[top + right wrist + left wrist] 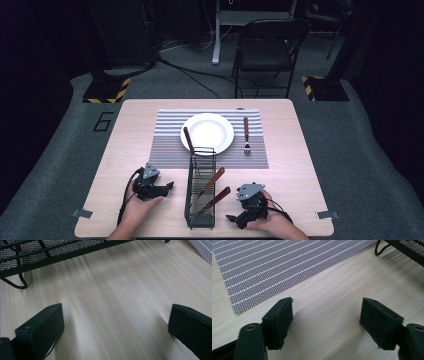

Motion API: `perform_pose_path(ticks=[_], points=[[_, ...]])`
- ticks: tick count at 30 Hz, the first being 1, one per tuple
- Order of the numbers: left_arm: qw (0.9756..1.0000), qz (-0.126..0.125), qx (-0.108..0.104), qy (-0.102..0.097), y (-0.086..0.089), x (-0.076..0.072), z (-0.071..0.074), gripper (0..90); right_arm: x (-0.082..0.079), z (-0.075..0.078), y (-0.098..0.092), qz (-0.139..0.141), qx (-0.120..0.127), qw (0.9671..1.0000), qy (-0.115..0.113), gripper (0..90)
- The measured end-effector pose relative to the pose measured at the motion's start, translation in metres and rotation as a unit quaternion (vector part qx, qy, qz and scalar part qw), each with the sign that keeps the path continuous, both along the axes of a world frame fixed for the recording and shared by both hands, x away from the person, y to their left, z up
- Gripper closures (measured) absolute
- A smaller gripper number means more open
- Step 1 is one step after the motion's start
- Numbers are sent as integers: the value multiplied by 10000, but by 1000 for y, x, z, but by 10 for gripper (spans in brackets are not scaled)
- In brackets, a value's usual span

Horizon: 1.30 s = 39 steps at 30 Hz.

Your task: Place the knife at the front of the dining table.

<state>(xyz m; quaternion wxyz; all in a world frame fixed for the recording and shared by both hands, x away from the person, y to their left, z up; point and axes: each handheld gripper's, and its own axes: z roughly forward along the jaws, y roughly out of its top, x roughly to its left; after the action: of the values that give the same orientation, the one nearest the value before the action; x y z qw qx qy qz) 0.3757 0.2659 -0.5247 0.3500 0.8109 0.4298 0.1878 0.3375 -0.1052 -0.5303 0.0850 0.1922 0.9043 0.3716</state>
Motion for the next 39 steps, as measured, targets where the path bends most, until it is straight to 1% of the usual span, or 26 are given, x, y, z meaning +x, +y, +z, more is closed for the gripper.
perform_pose_path(ticks=[1,3,4,5,6,8,9,11,12,14,15,16,18,19,20,21,23,24,26,27,28,29,30,35,37,39], points=[[10000,0,-19,66,1,0,1,290,0,0,0,0,0,10000,-2,0],[9999,12,-26,96,1,0,2,307,0,0,0,2,0,10000,-3,0],[9997,36,-154,190,1,-1,3,333,0,0,0,-4,-1,10000,0,0],[9997,36,-154,190,1,-1,3,334,0,0,0,-6,-3,10000,2,0],[9994,93,-249,243,2,-2,5,335,-1,0,0,-19,-9,10000,34,0],[9993,98,-275,251,1,-3,7,349,-1,0,0,-17,-9,10000,31,0],[9994,98,-275,208,1,-4,9,364,-2,0,0,-67,-1,9999,84,0],[9992,106,-339,167,2,-6,17,383,-2,0,0,-64,-1,9999,82,0],[9991,130,-363,167,2,-7,20,394,-2,0,0,-65,0,9999,84,0],[9984,155,-506,187,3,-8,25,412,-2,0,0,-65,-1,9999,83,0],[9984,155,-506,187,3,-8,25,423,-2,0,0,-65,-1,9999,83,0],[9982,164,-551,179,4,-9,32,434,-2,0,0,-64,-2,9999,82,0],[9981,163,-580,119,4,-10,39,441,-2,0,0,-65,-2,9999,84,0],[9981,163,-580,119,4,-10,39,442,-2,0,0,-65,-2,9999,84,0],[9978,204,-617,142,4,-9,46,442,-2,0,0,-65,-2,9999,84,0],[9978,204,-617,142,4,-9,46,442,-2,0,0,-65,-2,9999,84,0],[9976,236,-654,74,5,-9,54,442,-2,0,0,-66,-2,9999,84,0],[9976,236,-654,74,5,-9,54,442,-2,0,0,-66,-2,9999,84,0],[9970,254,-729,12,5,-8,62,444,-2,0,0,-66,-2,9999,84,0],[9970,254,-729,12,5,-8,62,444,-2,0,0,-66,-2,9999,84,0],[9968,269,-749,-68,3,-8,67,444,-2,0,0,-64,-1,9999,83,0],[9968,221,-765,-84,2,-8,70,444,-2,0,0,-65,-2,9999,84,0],[9968,221,-765,-84,2,-8,70,449,-2,0,0,-65,-2,9999,83,0],[9962,104,-860,-76,-5,-5,85,476,-2,0,0,-66,-2,9999,84,0],[9968,76,-798,-24,-9,-3,89,498,-2,0,0,-66,-1,9999,83,0],[9969,82,-775,-53,-10,-3,91,512,-2,0,0,-66,-1,9999,83,0]])
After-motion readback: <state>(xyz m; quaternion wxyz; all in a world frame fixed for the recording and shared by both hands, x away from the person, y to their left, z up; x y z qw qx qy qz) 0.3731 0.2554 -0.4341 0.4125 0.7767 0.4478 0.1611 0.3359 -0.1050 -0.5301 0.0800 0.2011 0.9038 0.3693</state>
